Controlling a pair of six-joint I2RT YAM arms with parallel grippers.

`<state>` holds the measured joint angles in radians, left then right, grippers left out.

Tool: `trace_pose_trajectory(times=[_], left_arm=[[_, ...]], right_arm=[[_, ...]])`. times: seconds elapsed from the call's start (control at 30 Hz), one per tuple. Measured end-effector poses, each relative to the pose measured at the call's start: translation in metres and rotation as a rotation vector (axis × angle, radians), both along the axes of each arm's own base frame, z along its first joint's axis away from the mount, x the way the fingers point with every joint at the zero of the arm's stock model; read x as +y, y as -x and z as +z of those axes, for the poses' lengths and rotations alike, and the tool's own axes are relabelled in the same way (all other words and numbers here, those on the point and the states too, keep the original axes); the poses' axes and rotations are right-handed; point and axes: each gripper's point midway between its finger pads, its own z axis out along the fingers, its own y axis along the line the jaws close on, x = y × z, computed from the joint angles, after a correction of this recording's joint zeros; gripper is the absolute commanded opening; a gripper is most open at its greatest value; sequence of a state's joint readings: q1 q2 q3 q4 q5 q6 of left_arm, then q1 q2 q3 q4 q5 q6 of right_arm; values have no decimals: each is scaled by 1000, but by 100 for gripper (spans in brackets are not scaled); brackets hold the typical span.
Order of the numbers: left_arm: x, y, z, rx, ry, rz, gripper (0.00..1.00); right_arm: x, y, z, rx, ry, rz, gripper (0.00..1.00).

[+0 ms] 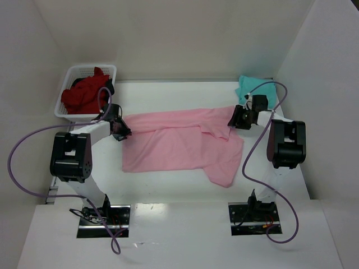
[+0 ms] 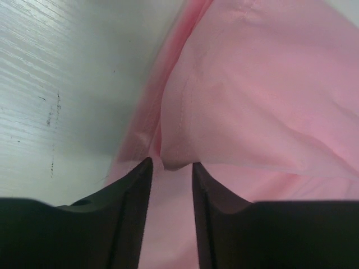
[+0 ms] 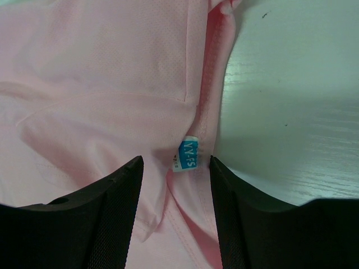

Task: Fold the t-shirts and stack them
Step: Fold the flattened tshirt in 1/3 of the way

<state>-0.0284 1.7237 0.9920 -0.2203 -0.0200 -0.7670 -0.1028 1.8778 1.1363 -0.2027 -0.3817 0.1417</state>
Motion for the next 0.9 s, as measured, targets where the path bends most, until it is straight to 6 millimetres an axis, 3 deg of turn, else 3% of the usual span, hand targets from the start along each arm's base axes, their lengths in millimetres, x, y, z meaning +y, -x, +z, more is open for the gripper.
trace_pose_trajectory(times=[0.17, 0.3, 0.47, 0.63, 0.8, 0.9], left_arm=[[2, -3, -2, -7, -7, 5, 20], [1, -6, -1, -18, -8, 4, 8], [2, -7, 0, -24, -10, 1, 3], [2, -8, 0, -28, -14, -4, 2], [8, -16, 7, -49, -52, -12, 2], [13, -21, 13, -61, -87, -12, 2]], right_arm=[[1, 12, 2, 25, -8, -25, 66], [0, 21, 26, -1, -11, -59, 66], [4, 23, 47, -40, -41, -73, 63], [16, 26, 41, -15, -64, -56, 61], [39, 35, 21, 36, -81, -10, 60], [43, 37, 12, 58, -86, -2, 60]])
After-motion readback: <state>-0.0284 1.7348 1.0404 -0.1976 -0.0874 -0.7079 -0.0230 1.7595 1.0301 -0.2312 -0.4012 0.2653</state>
